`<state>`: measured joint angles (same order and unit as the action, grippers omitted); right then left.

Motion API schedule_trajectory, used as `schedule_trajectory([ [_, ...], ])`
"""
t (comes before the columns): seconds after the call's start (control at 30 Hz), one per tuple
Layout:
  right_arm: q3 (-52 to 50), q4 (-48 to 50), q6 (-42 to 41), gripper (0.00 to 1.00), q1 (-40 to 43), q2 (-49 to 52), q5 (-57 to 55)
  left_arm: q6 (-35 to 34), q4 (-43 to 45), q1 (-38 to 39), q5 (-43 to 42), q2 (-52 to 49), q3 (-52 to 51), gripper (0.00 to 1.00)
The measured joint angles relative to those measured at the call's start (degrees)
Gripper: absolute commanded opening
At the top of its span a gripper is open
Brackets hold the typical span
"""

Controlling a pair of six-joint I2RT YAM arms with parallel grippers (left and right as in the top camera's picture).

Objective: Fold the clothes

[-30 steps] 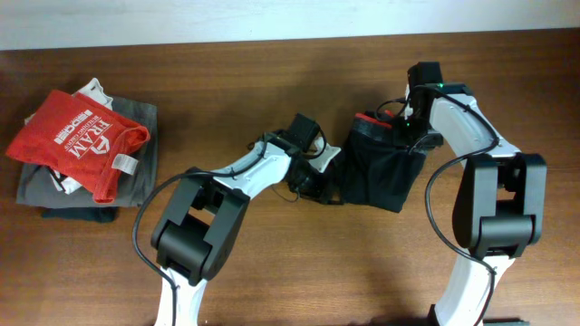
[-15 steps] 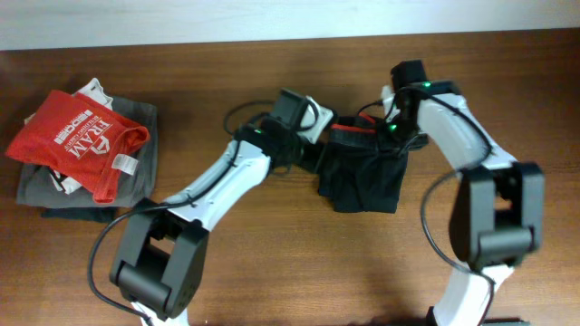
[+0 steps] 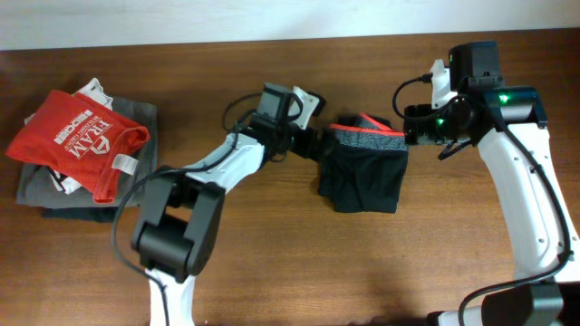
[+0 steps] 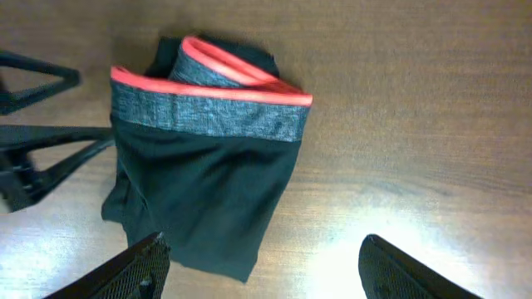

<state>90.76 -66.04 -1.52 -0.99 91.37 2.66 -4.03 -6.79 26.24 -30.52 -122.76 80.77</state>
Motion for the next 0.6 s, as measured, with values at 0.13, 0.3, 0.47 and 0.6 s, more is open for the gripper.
schedule_trajectory([
  [0.13, 0.0, -1.4, 0.0, 0.77, 0.0, 0.0, 0.0, 0.0, 2.5, 0.6, -2.1, -3.3, 0.0, 0.99],
  [0.3, 0.0, -2.0, 0.0, 0.77, 0.0, 0.0, 0.0, 0.0, 7.5, 2.3, -4.2, -4.4, 0.0, 0.93],
  [0.47, 0.0, -3.8, 0.0, 0.76, 0.0, 0.0, 0.0, -0.1, 9.2, 5.2, -4.9, -6.1, 0.0, 0.40],
  [0.6, 0.0, -4.2, 0.0, 0.76, 0.0, 0.0, 0.0, 0.0, 9.6, 5.9, -5.3, -7.1, 0.0, 0.06],
])
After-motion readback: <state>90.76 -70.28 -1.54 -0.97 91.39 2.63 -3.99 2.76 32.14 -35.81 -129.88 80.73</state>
